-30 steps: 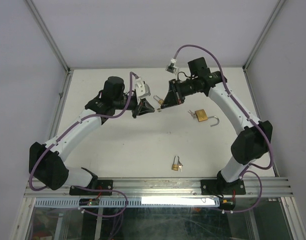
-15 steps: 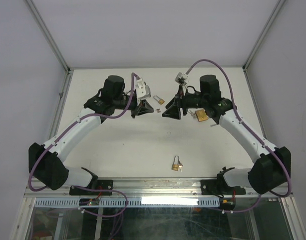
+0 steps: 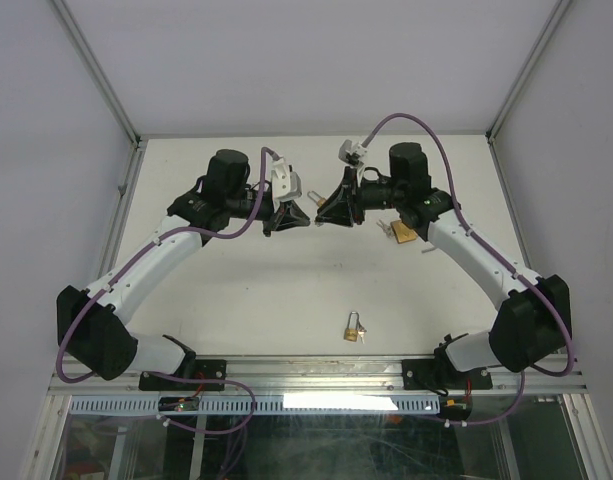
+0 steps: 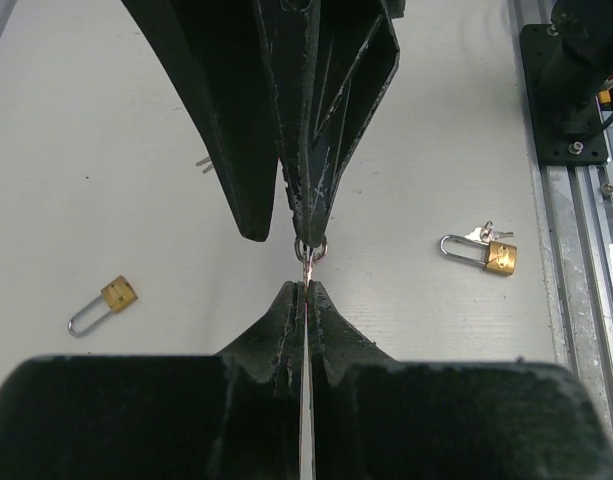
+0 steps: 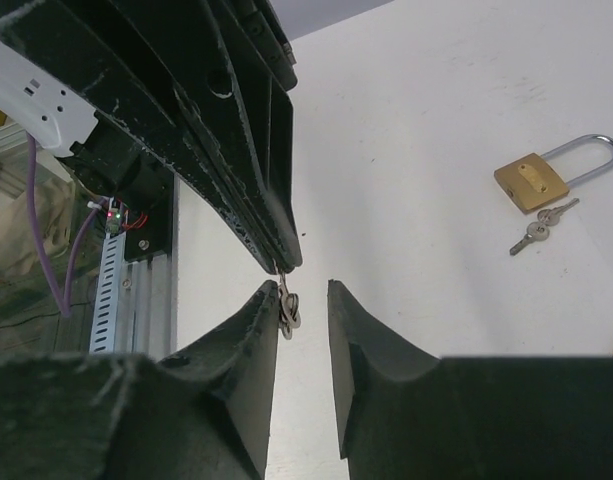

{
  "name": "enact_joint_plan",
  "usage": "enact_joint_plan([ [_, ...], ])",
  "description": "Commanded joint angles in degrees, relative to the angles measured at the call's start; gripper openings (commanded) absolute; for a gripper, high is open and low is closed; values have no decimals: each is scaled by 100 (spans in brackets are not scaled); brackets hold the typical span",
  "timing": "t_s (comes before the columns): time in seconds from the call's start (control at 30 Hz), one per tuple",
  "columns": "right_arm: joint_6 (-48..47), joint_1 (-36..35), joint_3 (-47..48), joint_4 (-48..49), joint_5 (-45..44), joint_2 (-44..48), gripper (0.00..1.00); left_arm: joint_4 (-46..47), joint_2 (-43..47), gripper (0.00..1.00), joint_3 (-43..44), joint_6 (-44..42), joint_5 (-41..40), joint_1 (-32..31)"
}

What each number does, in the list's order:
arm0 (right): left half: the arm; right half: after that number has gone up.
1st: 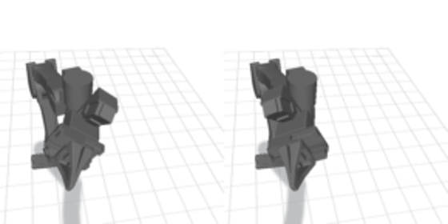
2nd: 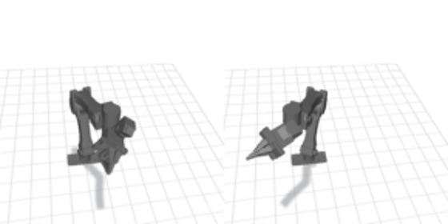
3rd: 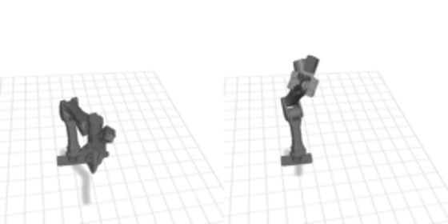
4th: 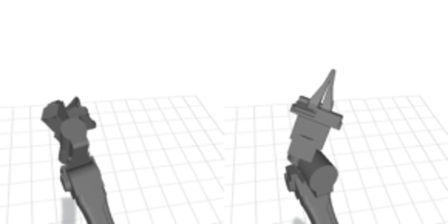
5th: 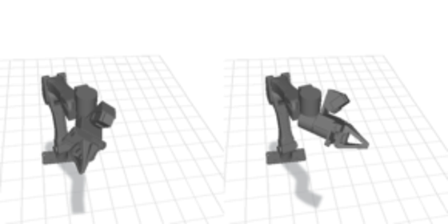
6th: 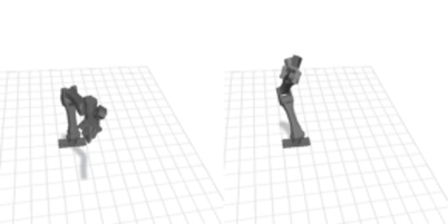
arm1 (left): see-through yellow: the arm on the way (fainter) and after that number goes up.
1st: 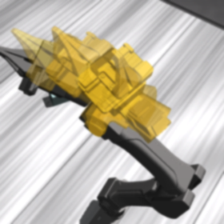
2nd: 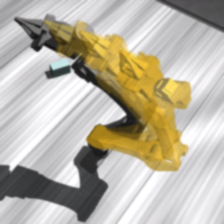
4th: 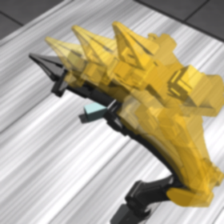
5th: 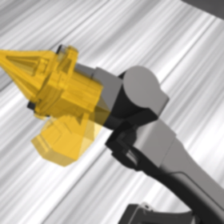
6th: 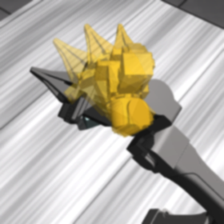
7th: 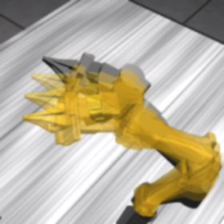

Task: Unlock with the key
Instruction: Pick up the key from the center of the board.

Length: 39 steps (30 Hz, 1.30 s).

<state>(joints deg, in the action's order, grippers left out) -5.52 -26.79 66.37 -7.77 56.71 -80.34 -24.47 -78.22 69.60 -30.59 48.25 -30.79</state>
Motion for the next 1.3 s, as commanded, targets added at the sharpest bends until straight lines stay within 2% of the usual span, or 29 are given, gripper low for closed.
enact_joint_plan([
  [0.0, -280, -27, 307, -97, 246, 55, 28, 128, 178, 0, 234, -210, 268, -41],
  [0.1, -402, -22, 299, -283, 238, 100, 34, 127, 175, 0, 226, -202, 240, -43],
  [0.17, -413, -26, 291, -303, 219, 107, 34, 127, 184, 0, 220, -218, 243, -46],
  [0.37, -546, -59, 376, -421, 79, 18, 18, 162, 194, 0, 216, -301, 306, -90],
  [0.47, -594, -89, 450, -497, 70, -43, 2, 306, 223, 0, 176, -212, 324, -94],
  [0.5, -612, -88, 454, -502, 74, -37, 1, 379, 244, 0, 149, -164, 307, -94],
  [1.0, -499, -39, 474, -399, -172, 162, 0, 508, 291, 0, -52, -69, 458, -96],
  [1.27, -501, -44, 368, -291, -198, 305, 0, 980, 301, 0, -213, 339, 564, -95],
])
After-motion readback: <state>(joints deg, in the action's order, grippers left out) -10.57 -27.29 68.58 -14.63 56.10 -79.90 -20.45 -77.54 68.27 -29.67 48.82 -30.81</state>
